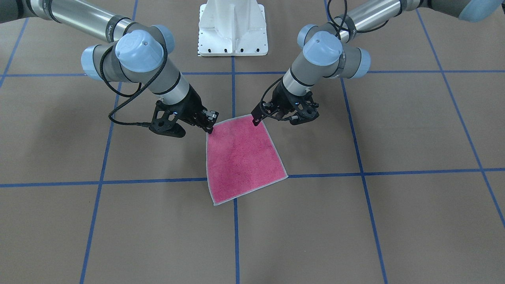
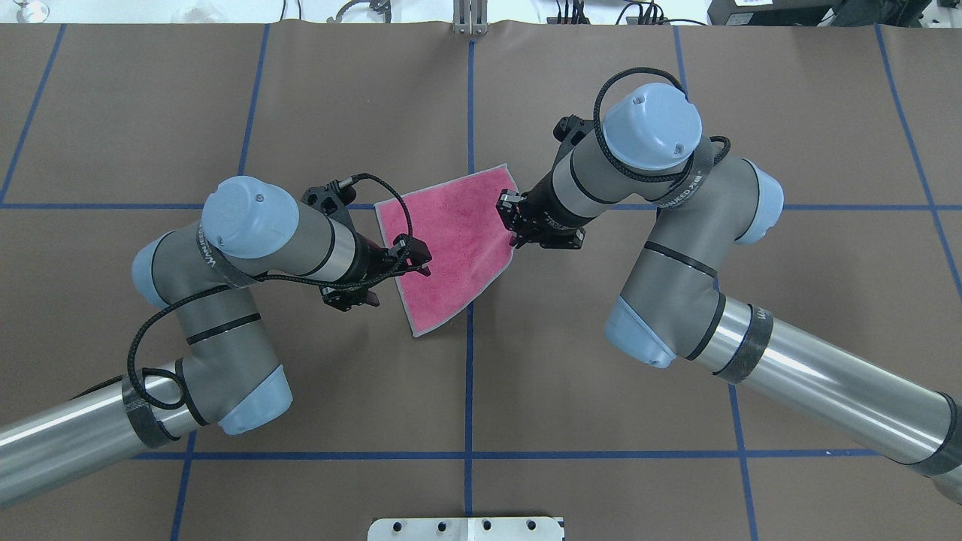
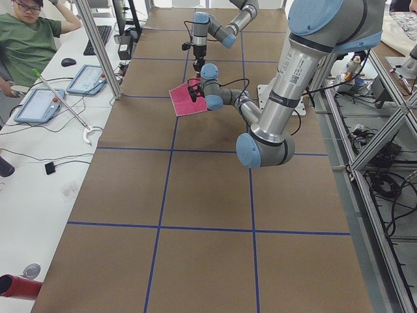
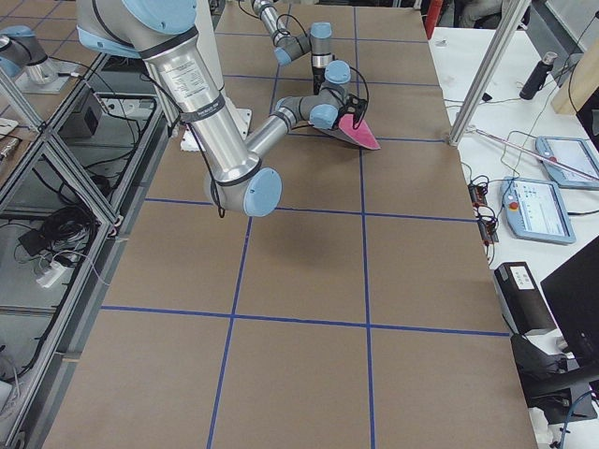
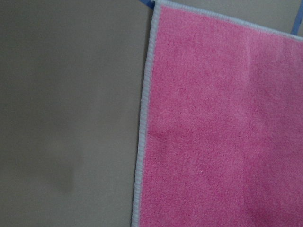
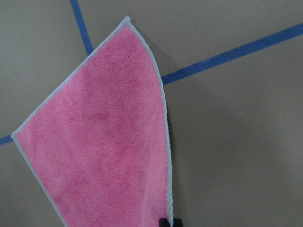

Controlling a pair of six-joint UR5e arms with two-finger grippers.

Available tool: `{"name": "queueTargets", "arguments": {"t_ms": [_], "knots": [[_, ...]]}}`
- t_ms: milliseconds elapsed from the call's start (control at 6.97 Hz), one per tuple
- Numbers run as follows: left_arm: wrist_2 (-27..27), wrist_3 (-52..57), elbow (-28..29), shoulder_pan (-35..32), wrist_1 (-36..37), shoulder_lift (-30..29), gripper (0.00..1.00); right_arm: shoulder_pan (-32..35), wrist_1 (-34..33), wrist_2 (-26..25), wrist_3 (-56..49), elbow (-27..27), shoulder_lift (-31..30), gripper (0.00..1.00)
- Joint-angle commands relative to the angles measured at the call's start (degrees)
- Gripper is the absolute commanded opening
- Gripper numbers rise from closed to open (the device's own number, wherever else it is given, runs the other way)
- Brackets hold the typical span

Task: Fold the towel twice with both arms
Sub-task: 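Lift the held corners and carry them over the towel toward its far edge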

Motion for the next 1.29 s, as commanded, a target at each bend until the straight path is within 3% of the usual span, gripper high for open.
{"name": "queueTargets", "arguments": {"t_ms": [0,1147], "knots": [[1.5,-1.2,0.4,1.4,-0.1,-0.7,1.0,0.3,0.0,0.0,0.7,0.0,0.3,0.0],[3.3,-4.3,4.3,4.2,-0.1,-4.8,0.97,1.7,0.0,1.1,0.9,0.0,0.4,0.0]]}}
